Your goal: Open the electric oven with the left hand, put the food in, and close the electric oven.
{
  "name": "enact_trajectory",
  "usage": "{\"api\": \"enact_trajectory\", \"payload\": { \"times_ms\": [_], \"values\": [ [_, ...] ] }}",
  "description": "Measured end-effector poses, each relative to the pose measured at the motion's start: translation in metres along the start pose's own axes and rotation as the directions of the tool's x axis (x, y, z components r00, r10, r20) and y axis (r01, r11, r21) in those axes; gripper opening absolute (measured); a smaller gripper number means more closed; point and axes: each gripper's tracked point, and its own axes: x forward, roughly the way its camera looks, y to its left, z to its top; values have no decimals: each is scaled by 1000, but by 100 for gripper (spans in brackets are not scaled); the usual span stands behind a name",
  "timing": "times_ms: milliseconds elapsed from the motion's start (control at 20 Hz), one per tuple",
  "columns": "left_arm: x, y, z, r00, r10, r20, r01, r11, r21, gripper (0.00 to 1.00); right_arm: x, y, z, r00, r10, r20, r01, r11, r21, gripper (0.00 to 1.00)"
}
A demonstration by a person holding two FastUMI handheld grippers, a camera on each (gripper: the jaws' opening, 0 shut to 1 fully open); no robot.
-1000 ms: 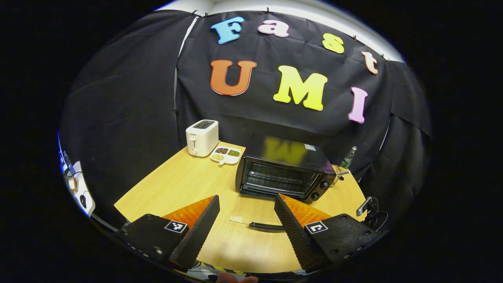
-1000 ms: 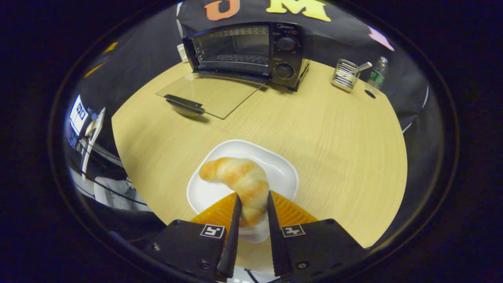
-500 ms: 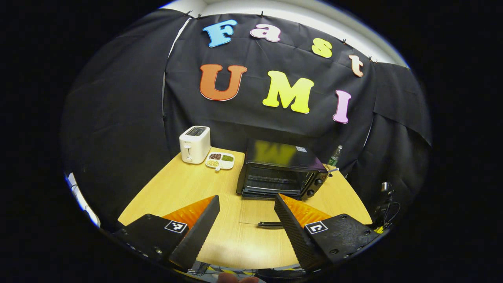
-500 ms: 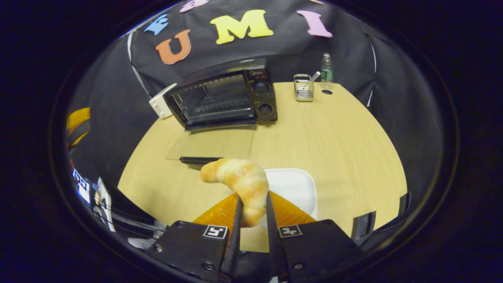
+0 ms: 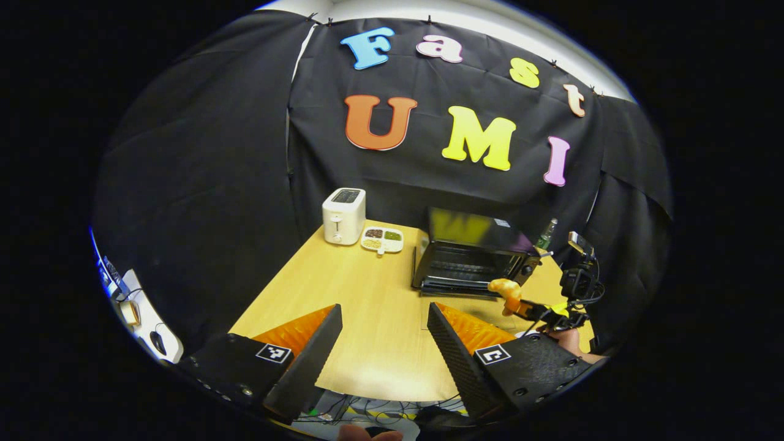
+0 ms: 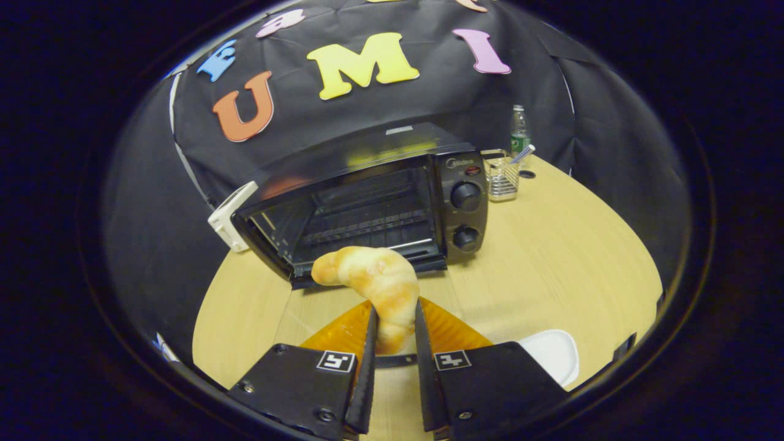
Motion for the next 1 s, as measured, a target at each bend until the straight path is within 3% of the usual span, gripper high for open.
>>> {"api": "enact_trajectory", "payload": {
  "times_ms": [350, 750, 1000],
  "values": [
    [0, 22, -13, 992, 115, -55, -118, 992, -41, 93, 90, 33, 38, 995, -6, 101, 4, 1000, 19, 32],
    [0, 15, -18, 984, 158, -81, -161, 986, -43, 93, 133, 38, 58, 984, -10, 177, 12, 1000, -15, 33],
    [-2, 6, -14, 988, 144, -57, -145, 989, -29, 93, 128, 39, 57, 986, 19, 165, -12, 999, -45, 53]
  ]
}}
